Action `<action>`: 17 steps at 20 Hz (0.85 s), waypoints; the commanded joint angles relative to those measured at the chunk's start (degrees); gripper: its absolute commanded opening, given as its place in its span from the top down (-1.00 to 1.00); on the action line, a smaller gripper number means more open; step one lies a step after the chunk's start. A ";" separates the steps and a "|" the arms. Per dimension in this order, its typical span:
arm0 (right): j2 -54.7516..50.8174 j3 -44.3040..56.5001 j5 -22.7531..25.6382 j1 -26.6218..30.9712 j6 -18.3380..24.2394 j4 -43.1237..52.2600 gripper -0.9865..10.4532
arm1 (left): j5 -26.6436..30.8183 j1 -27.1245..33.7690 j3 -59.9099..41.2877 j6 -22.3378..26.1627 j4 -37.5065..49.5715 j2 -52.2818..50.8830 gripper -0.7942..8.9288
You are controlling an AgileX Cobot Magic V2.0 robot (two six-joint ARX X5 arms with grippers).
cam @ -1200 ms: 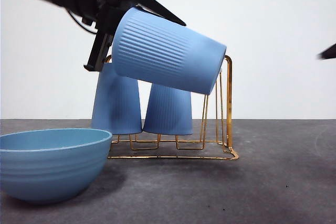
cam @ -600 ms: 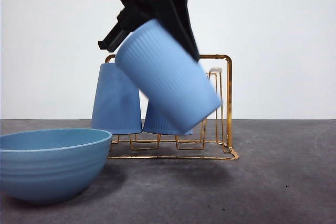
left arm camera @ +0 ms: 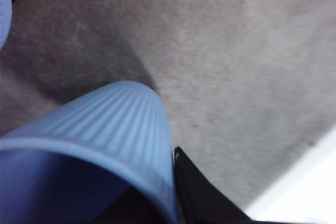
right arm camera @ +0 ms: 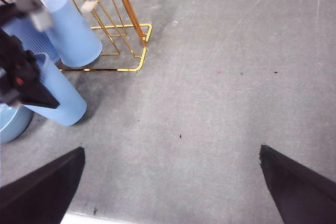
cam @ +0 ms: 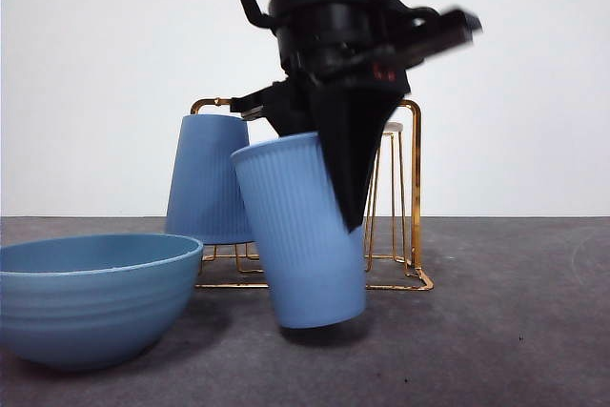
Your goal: Right arm lift cup from the cupboard, then place it on the right of the bowl
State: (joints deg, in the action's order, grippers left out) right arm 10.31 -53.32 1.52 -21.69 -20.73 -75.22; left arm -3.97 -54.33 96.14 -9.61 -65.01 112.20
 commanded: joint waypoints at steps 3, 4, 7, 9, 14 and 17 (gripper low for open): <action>-0.09 -0.76 0.31 -0.17 1.92 0.35 -0.34 | 6.14 -2.91 1.79 1.66 -0.31 3.78 0.82; -0.09 -0.76 0.31 -0.17 1.92 0.35 -0.34 | 6.97 -3.21 1.79 1.66 -0.57 4.31 0.82; -0.09 -0.74 0.31 -0.17 1.95 0.35 -0.34 | 8.37 -3.96 1.79 2.12 -0.81 5.07 0.82; -0.09 -0.74 0.31 -0.17 1.95 0.35 -0.34 | 8.37 -4.24 1.79 2.05 -0.72 5.07 0.71; -0.09 -0.74 0.48 -0.17 1.95 0.35 -0.34 | 8.37 -4.31 1.86 2.05 -0.98 4.92 -0.09; -0.09 -0.76 0.48 -0.17 1.92 0.35 -0.34 | 8.37 -4.31 1.86 1.60 -1.18 3.45 -0.21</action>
State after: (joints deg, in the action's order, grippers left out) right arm 10.31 -53.32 1.74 -21.69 -19.31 -75.22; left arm 4.19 -57.89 96.71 -8.14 -66.06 115.44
